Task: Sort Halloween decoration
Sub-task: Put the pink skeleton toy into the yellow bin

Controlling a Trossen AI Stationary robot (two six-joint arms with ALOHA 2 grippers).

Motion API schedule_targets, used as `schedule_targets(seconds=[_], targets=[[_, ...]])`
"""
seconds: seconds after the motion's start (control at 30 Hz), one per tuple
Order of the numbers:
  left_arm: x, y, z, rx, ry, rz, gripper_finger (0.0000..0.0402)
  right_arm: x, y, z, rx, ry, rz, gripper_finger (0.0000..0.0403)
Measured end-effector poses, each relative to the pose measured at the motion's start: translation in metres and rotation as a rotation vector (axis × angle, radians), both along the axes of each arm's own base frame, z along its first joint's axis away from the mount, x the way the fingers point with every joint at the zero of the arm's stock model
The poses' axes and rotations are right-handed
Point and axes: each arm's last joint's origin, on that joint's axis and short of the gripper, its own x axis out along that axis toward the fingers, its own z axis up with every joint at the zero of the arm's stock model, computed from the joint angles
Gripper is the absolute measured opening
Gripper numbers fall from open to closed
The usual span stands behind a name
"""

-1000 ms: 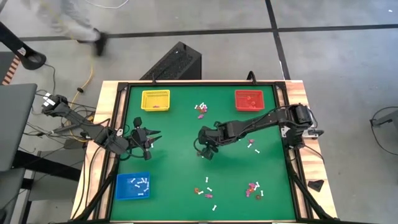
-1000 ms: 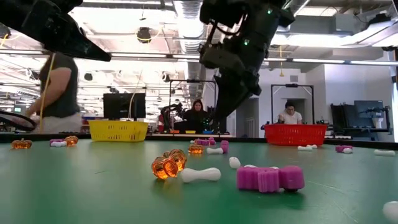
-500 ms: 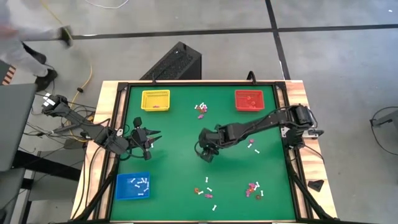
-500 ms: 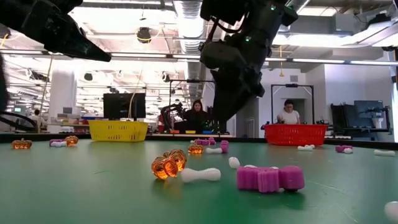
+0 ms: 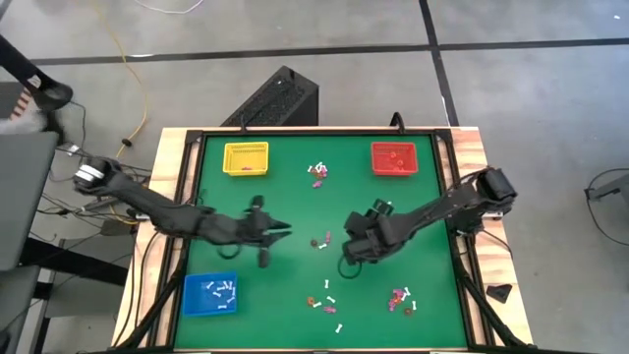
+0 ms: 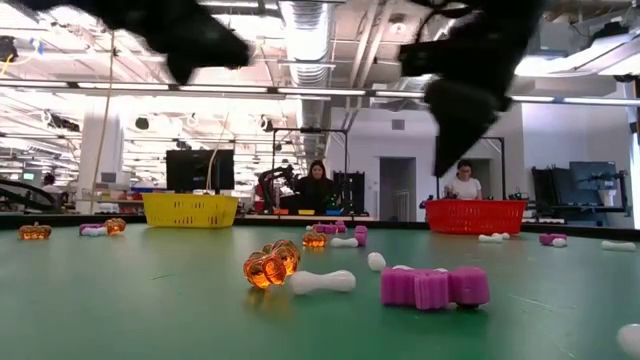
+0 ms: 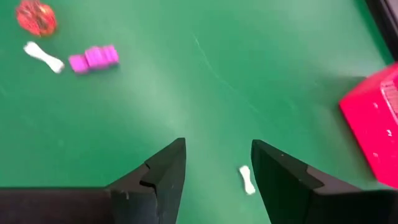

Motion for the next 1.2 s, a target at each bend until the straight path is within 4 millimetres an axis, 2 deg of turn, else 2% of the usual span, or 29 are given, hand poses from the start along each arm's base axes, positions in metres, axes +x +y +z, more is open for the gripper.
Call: schedule_targets(seconds=[0.1,0.27,0.4,0.5,0.6,0.7,0.83,1.03,1.2], targets=[[0.043,0.002,0.003,-0.096,0.068,0.010,0.0058,-0.020,-0.003,-0.004,-0.062,-0.036,-0.030,0.0211],[0.102,0.015,-0.005,-0.241,0.315,0.118,0.0057,-0.056,-0.015,0.001,-0.144,-0.175,-0.070,0.0211],[0.134,0.026,-0.014,-0.345,0.451,0.240,0.0059,-0.083,-0.018,0.002,-0.088,-0.243,-0.043,0.0211],[0.151,0.033,-0.013,-0.434,0.464,0.326,0.0059,-0.100,-0.015,-0.001,-0.079,-0.350,-0.017,0.0211],[0.163,0.041,-0.016,-0.577,0.474,0.443,0.0060,-0.112,-0.013,-0.007,-0.051,-0.412,0.032,0.0211],[0.169,0.048,-0.023,-0.683,0.525,0.480,0.0060,-0.119,-0.011,-0.005,-0.038,-0.453,0.075,0.0211],[0.172,0.052,-0.023,-0.810,0.520,0.488,0.0064,-0.128,-0.009,-0.005,-0.047,-0.485,0.104,0.0211],[0.172,0.053,-0.021,-0.813,0.485,0.524,0.0095,-0.136,-0.001,-0.012,-0.062,-0.483,0.158,0.0210],[0.171,0.052,-0.024,-0.778,0.502,0.517,0.0133,-0.137,-0.004,-0.015,-0.097,-0.472,0.155,0.0210]])
